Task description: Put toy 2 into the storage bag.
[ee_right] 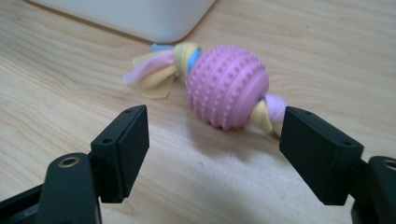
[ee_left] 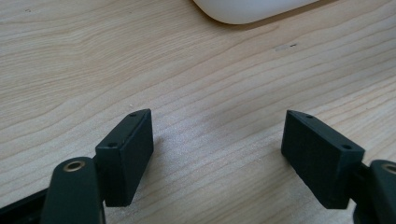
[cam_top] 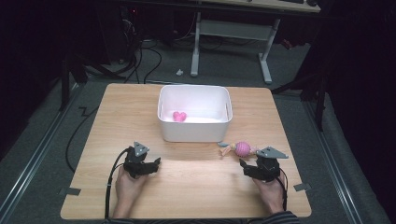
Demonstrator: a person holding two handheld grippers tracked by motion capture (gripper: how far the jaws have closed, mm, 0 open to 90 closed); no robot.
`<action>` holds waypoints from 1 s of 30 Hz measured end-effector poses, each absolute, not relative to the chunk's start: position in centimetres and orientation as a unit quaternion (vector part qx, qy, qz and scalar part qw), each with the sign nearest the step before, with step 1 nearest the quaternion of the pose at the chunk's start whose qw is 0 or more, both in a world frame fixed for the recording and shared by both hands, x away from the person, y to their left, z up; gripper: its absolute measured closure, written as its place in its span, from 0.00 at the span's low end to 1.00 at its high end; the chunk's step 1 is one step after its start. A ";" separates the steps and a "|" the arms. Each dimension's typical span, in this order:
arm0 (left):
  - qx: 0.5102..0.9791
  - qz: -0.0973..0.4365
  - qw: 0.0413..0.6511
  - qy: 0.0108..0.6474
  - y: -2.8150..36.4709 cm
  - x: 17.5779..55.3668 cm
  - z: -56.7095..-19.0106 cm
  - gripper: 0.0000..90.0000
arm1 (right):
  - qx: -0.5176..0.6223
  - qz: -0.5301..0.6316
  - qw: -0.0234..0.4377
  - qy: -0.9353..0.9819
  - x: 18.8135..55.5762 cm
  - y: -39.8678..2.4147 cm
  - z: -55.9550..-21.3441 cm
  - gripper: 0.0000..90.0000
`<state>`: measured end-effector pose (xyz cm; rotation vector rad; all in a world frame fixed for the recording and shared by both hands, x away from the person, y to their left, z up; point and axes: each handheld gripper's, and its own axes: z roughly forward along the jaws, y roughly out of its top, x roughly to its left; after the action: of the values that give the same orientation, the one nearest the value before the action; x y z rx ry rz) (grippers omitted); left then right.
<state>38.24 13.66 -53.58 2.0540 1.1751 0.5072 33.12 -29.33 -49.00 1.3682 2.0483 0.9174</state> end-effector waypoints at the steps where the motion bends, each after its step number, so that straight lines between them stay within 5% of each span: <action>1: 0.794 0.196 0.353 0.454 13.7 38.2 -53.6 0.28 | 0.503 0.338 0.254 0.754 33.1 -29.3 -49.0 0.27; 30: 0.794 0.195 0.353 0.455 13.7 38.2 -53.6 0.28 | 0.504 0.300 0.228 0.777 38.9 -28.5 -50.1 0.26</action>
<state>38.23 13.68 -53.58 2.0530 1.1761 0.5055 38.93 -28.53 -50.09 1.3879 2.1392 0.8270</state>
